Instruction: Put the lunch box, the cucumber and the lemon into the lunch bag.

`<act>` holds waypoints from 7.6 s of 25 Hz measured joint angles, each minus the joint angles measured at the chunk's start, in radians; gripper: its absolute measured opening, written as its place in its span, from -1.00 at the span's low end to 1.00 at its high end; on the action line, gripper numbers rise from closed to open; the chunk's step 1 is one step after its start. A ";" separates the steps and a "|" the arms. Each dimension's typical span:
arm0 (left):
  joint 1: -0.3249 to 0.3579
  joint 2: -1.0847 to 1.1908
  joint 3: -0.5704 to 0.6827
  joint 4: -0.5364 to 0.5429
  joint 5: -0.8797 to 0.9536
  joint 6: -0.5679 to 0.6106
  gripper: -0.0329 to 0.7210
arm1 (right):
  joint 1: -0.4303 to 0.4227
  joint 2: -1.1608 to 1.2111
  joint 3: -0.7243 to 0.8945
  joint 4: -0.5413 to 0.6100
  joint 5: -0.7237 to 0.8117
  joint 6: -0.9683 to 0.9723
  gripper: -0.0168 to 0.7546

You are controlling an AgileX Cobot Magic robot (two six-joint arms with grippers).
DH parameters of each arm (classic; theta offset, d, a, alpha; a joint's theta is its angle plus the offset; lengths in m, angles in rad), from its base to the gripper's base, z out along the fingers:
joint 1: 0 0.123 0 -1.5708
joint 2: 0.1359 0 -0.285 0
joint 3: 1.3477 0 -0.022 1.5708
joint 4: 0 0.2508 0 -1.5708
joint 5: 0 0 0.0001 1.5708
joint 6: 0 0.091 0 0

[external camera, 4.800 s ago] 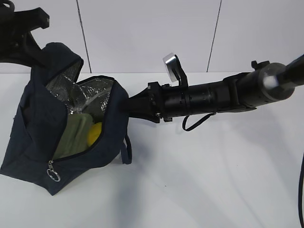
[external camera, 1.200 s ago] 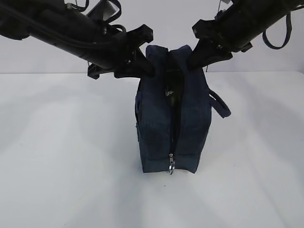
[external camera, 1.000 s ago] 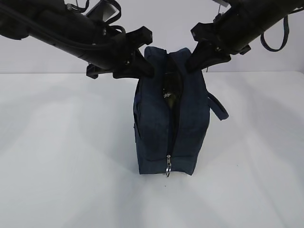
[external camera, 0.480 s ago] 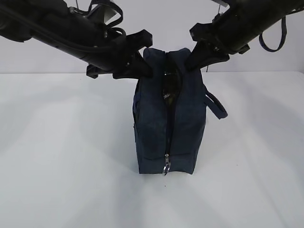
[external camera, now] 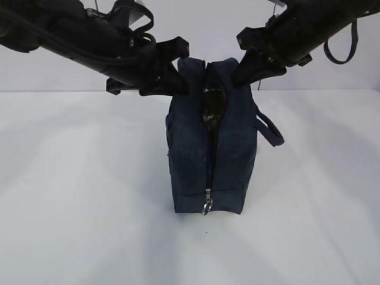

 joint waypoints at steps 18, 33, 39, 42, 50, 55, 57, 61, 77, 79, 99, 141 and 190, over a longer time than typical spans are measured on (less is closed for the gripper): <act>0.000 0.005 0.000 0.090 -0.033 0.001 0.01 | 0.000 0.000 -0.004 -0.015 -0.008 0.004 -0.06; 0.080 -0.079 -0.002 0.178 0.125 0.001 0.18 | 0.000 -0.002 -0.117 -0.076 0.148 0.029 -0.02; 0.083 -0.126 -0.002 0.220 0.268 0.001 0.18 | 0.000 -0.006 -0.163 -0.114 0.185 0.107 -0.01; 0.083 -0.151 -0.002 0.242 0.332 0.001 0.18 | 0.000 -0.024 -0.163 -0.197 0.192 0.205 -0.01; 0.083 -0.242 -0.002 0.374 0.453 -0.080 0.18 | 0.020 -0.202 -0.134 -0.347 0.201 0.337 -0.01; 0.085 -0.299 -0.002 0.417 0.559 -0.116 0.18 | 0.072 -0.344 -0.018 -0.382 0.208 0.395 -0.01; 0.085 -0.329 -0.002 0.417 0.588 -0.118 0.18 | 0.099 -0.397 0.047 -0.408 0.208 0.431 -0.01; 0.085 -0.383 -0.002 0.413 0.627 -0.119 0.18 | 0.166 -0.492 0.176 -0.490 0.210 0.543 -0.01; 0.085 -0.437 -0.002 0.389 0.642 -0.121 0.18 | 0.242 -0.551 0.359 -0.565 0.156 0.655 -0.01; 0.085 -0.437 -0.002 0.387 0.642 -0.121 0.18 | 0.242 -0.542 0.375 -0.565 0.111 0.657 -0.01; 0.085 -0.438 -0.002 0.383 0.619 -0.121 0.18 | 0.645 -0.555 0.649 -1.255 -0.309 1.302 -0.01; 0.099 -0.438 -0.002 0.364 0.559 -0.123 0.18 | 0.866 -0.559 1.260 -2.438 -0.446 2.778 -0.01; 0.194 -0.432 -0.002 0.476 0.468 -0.123 0.11 | 1.116 -0.095 1.113 -2.442 0.010 2.989 -0.01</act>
